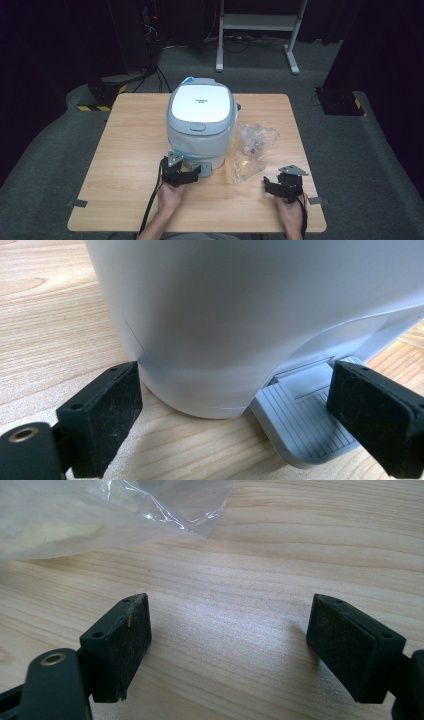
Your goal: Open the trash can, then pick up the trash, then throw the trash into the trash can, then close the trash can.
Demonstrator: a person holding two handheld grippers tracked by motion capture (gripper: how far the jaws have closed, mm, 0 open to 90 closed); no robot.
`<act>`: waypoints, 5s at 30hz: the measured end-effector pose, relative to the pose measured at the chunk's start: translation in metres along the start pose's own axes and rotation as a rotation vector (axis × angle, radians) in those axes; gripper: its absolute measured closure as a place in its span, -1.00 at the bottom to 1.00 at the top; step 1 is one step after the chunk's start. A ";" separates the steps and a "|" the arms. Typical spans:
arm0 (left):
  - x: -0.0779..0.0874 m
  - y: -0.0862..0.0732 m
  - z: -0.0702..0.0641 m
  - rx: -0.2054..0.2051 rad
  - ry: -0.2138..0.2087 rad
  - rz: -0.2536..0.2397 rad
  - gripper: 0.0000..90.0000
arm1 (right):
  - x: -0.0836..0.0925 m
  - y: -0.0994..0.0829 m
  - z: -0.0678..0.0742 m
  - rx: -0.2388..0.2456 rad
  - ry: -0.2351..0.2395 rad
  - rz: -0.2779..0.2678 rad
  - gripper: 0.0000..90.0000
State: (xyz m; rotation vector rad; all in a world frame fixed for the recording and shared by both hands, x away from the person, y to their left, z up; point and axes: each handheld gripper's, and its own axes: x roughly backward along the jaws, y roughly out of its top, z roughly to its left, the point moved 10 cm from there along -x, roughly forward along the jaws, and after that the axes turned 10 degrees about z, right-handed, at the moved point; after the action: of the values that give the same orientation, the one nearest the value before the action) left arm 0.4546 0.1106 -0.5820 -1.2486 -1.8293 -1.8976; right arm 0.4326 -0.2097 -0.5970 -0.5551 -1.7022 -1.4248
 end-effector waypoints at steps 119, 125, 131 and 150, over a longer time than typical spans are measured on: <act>-0.007 -0.006 -0.002 -0.022 0.062 0.084 -0.78 | 0.066 0.106 0.024 0.107 0.159 -0.207 -0.43; -0.007 -0.007 -0.002 -0.023 0.063 0.084 -0.78 | 0.060 0.129 0.026 0.126 0.164 -0.188 -0.47; -0.007 -0.007 -0.002 -0.022 0.062 0.084 -0.78 | 0.050 0.149 0.021 0.123 0.157 -0.176 -0.47; -0.007 -0.007 -0.002 -0.013 0.057 0.083 -0.76 | 0.014 0.163 0.026 0.145 0.171 -0.060 -0.31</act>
State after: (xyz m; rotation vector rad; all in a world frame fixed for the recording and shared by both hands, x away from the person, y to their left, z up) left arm 0.4536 0.1077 -0.5913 -1.2411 -1.7122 -1.8841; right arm 0.5422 -0.1445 -0.4908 -0.2963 -1.6803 -1.3373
